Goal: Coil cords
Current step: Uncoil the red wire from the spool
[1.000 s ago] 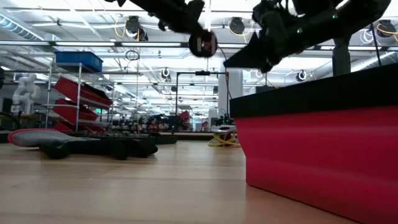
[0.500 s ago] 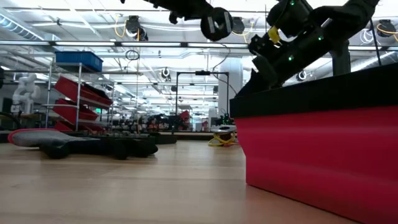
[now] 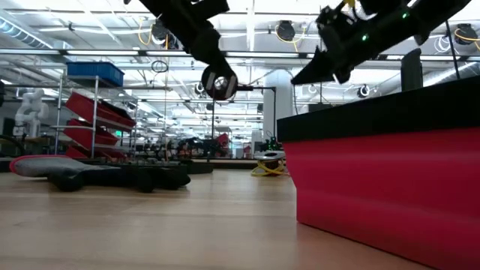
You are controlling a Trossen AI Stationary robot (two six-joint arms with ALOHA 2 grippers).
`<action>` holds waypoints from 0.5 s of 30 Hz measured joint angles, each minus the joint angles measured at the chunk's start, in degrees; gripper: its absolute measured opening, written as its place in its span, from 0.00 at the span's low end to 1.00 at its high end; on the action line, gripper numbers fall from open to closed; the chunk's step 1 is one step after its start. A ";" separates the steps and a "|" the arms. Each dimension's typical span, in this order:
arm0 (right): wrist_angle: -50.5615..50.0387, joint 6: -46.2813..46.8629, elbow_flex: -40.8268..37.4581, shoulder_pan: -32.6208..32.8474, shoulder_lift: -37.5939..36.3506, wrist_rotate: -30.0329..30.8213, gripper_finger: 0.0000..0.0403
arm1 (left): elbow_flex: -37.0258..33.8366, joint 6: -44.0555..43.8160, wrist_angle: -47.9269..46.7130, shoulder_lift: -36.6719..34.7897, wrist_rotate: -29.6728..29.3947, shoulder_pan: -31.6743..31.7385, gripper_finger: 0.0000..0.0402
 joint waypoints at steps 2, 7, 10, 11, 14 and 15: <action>0.02 -0.17 0.00 1.06 -1.05 0.36 0.00 | 0.00 0.13 -0.66 0.00 -0.19 0.43 0.00; -1.65 -0.36 0.00 3.53 -3.07 0.73 0.00 | 0.00 1.01 0.60 0.00 -0.38 1.40 0.00; -6.72 1.63 0.00 4.50 -3.17 -2.73 0.01 | 0.00 1.20 3.00 0.00 -1.04 1.49 0.00; -9.00 2.64 0.00 4.91 -3.09 -3.28 0.03 | 0.00 1.54 3.88 0.00 -1.15 1.48 0.00; -16.61 6.17 0.00 6.41 -2.37 -3.28 0.10 | 0.00 2.53 6.51 0.00 -1.22 1.46 0.00; -18.97 7.33 0.00 6.95 -2.13 -3.28 0.12 | 0.00 2.56 7.32 0.00 -1.15 1.46 0.00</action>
